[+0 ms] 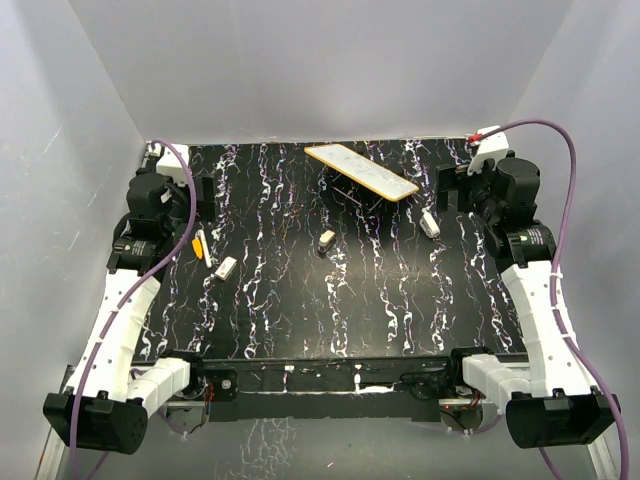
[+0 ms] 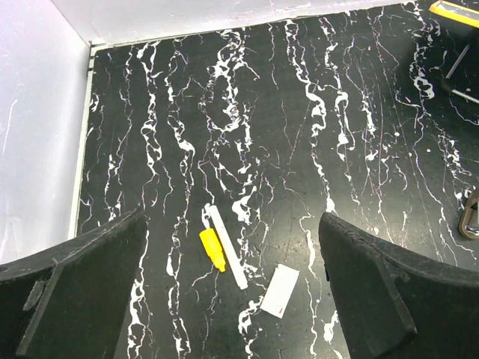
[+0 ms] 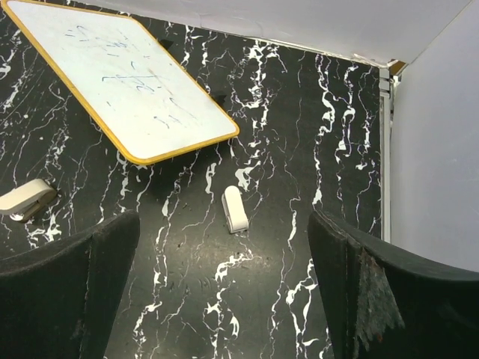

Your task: Load the staples into the stapler

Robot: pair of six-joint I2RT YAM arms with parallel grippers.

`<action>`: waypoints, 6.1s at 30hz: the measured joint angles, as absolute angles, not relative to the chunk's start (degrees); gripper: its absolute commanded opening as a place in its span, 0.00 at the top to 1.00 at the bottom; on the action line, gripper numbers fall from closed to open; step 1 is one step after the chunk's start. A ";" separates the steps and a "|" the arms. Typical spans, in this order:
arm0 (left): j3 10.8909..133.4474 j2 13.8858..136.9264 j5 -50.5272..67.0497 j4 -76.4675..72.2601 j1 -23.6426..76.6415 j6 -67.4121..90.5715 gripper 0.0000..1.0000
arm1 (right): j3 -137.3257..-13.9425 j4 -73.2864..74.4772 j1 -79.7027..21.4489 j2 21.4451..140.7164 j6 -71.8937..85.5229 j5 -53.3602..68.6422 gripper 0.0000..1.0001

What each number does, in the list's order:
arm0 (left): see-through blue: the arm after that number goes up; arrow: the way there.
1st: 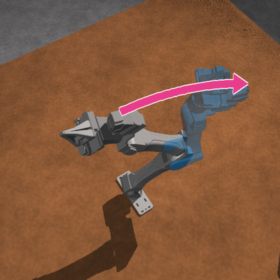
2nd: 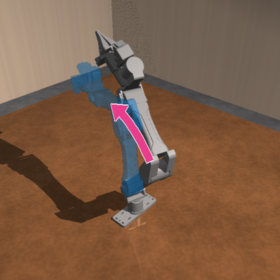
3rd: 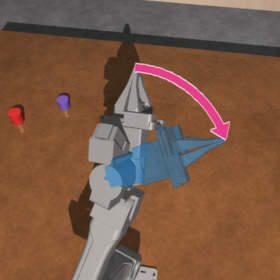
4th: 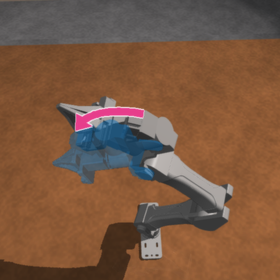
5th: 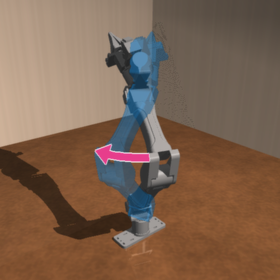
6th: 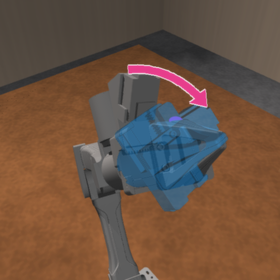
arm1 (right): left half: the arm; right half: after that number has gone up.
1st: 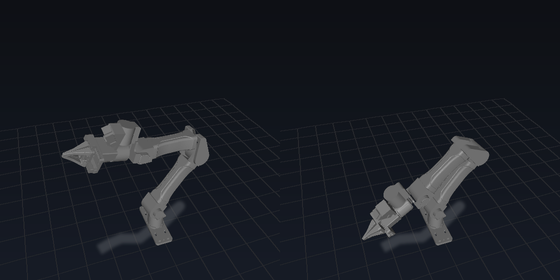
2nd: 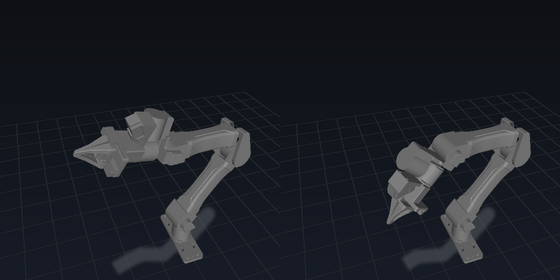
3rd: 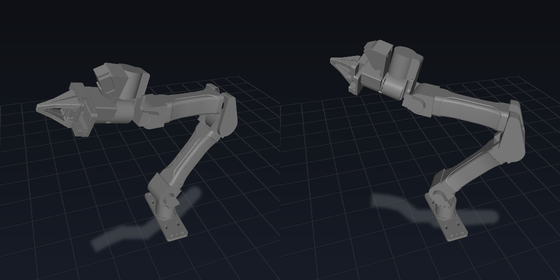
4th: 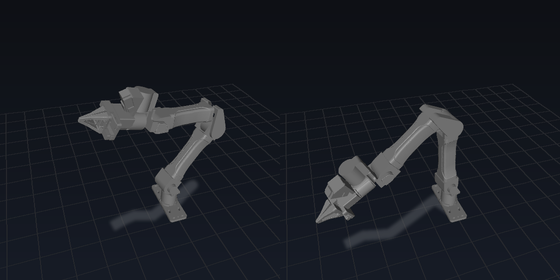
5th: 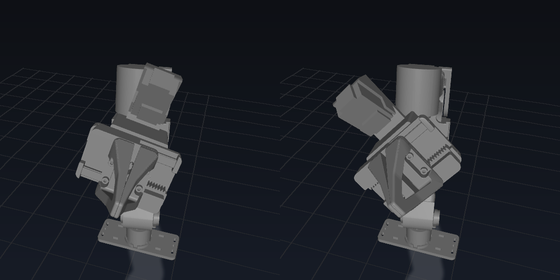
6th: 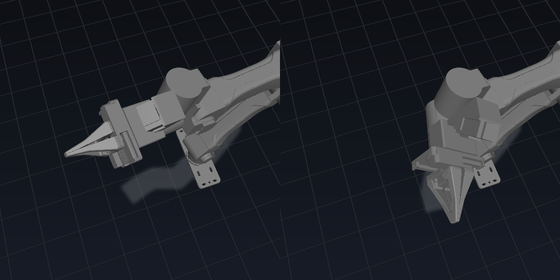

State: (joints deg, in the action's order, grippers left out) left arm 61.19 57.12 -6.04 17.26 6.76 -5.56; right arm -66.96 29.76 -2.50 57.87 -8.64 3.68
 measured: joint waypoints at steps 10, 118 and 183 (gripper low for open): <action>59.92 57.82 -3.70 13.67 6.04 -6.00 0.03 | -66.52 28.82 -2.50 58.50 -8.69 5.91 0.01; 65.58 82.19 61.32 7.75 27.57 -10.41 0.36 | -76.49 26.94 -26.55 85.12 -26.37 67.48 0.92; 64.69 81.87 57.58 11.77 27.09 -18.17 1.00 | -61.89 12.82 -20.40 78.17 -13.02 63.94 0.82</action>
State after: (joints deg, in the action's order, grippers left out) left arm 64.69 81.87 57.58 11.77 27.09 -18.17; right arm -61.89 12.82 -20.40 78.17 -13.02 63.94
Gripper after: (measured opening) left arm 0.308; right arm 0.292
